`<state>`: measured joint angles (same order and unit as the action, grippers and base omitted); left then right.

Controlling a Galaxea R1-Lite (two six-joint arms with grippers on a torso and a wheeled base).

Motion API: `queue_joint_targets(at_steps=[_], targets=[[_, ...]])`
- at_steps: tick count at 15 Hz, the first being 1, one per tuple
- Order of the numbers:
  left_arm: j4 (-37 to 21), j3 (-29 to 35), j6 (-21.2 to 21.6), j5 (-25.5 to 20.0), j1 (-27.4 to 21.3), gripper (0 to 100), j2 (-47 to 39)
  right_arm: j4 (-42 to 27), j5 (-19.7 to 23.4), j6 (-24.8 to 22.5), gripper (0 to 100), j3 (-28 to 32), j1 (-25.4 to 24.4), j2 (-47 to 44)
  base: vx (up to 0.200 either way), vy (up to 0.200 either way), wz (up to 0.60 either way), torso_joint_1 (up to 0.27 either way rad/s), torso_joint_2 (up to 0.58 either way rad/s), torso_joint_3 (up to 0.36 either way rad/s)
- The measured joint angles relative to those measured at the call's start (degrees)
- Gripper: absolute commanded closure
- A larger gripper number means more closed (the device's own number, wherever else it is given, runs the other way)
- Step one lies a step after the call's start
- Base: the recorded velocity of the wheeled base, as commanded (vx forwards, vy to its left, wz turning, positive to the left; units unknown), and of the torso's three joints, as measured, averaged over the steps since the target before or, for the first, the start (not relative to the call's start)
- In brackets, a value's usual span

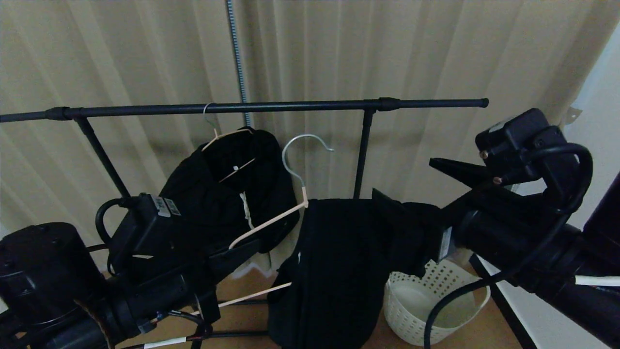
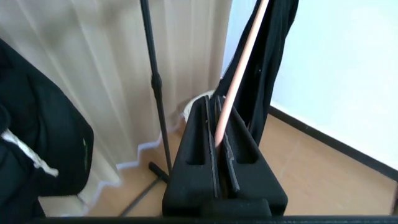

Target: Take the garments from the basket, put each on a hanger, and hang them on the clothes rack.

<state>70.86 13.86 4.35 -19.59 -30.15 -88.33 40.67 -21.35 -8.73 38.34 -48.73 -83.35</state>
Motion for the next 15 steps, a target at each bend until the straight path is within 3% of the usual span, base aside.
queue_joint_targets(at_steps=[3, 5, 7, 9, 12, 15], targets=[[2.0, -1.7, 0.0, -1.9, -0.1, 100, 1.0, -18.3, 21.2, -1.6, 0, 3.3, 9.0, 4.4, 0.0, 0.0, 0.0, 0.0, 0.0, 0.0], [2.0, -1.9, -0.1, -2.1, -0.3, 100, 1.0, -32.4, 34.6, -9.1, 0, 9.8, 15.8, 6.8, 0.0, 0.0, 0.0, 0.0, 0.0, 0.0], [2.0, -2.2, 0.0, -2.1, -0.4, 100, 0.9, -44.2, 43.3, -18.0, 0, 16.3, 20.0, 7.9, 0.0, 0.0, 0.0, 0.0, 0.0, 0.0], [2.0, -2.3, 0.1, -2.1, -0.6, 100, 0.7, -51.3, 47.8, -24.0, 0, 21.2, 21.6, 6.7, 0.0, 0.0, 0.0, 0.0, 0.0, 0.0], [2.0, -2.3, 0.2, -2.1, -1.2, 100, 0.0, -56.0, 51.2, -29.9, 0, 26.1, 21.7, 1.3, 0.0, 0.0, 0.0, 0.0, 0.0, 0.0], [2.1, -2.3, 0.2, -2.1, -2.1, 100, -0.3, -62.4, 51.6, -31.4, 0, 33.1, 19.3, -5.2, 0.0, 0.0, 0.0, 0.0, 0.0, 0.0]])
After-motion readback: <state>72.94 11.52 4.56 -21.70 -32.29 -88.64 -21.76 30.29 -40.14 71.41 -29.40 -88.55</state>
